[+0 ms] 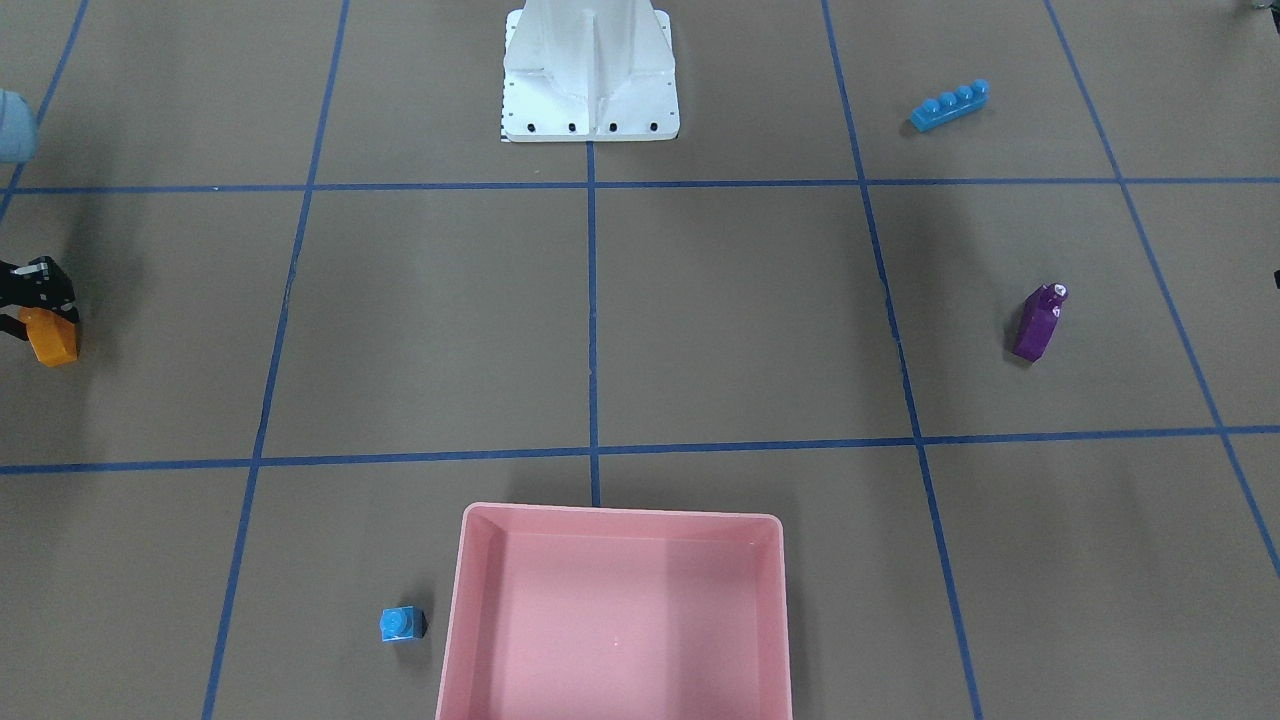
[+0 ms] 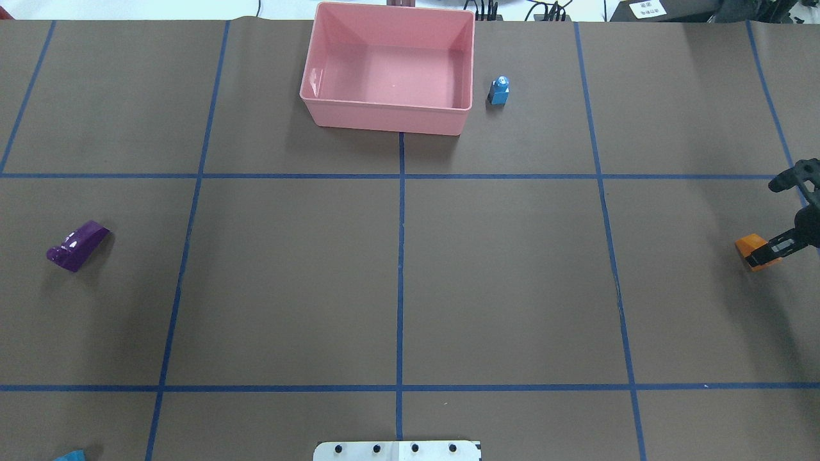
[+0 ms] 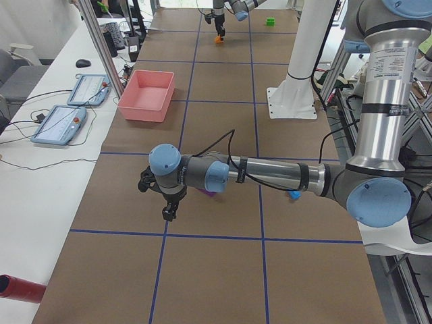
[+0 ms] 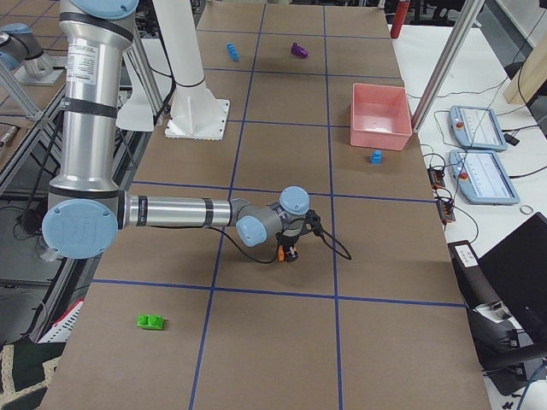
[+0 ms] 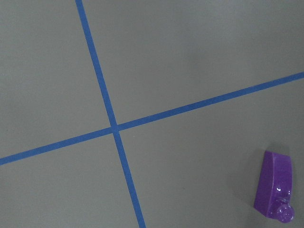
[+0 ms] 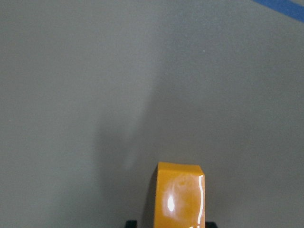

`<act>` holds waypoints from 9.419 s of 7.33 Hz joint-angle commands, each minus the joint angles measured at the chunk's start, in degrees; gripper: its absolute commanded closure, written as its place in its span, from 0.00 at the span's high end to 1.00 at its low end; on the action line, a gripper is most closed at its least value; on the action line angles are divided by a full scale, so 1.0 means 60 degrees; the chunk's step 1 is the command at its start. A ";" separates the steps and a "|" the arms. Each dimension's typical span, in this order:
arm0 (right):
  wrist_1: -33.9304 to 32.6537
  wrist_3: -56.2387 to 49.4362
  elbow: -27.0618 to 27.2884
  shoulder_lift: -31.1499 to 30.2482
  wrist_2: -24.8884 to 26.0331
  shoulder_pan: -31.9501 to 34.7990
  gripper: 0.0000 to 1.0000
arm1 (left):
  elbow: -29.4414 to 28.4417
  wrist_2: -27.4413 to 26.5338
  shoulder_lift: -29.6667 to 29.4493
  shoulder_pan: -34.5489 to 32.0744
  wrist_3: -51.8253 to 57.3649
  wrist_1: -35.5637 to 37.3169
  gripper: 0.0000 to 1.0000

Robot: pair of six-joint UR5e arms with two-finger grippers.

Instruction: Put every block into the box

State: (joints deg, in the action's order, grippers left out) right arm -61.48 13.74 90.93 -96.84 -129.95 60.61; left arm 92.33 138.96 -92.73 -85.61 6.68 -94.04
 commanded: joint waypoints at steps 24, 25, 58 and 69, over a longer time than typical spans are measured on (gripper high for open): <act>-0.2749 0.7364 -0.4956 1.1290 0.0769 -0.1077 0.00 | 0.0095 -0.1861 0.0689 0.5259 -0.5097 -0.4146 0.70; -0.2732 0.7378 -0.5264 1.1625 0.1045 -0.1266 0.00 | 0.0095 -0.1875 0.0689 0.5259 -0.5054 -0.4160 0.55; 0.1794 0.4434 -0.8548 1.0413 0.2747 -0.1428 0.32 | -0.0696 -0.2476 -0.7763 0.4878 -1.4429 -0.1567 0.00; -0.1834 0.3438 -0.5405 1.0428 -0.0808 0.1454 0.00 | -0.6962 -0.6354 -1.0897 0.6357 -1.5791 -0.5081 0.00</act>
State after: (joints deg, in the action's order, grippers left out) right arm -68.67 35.35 54.70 -33.84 -131.18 67.09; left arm 55.19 104.09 -156.89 -48.01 -87.50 -121.32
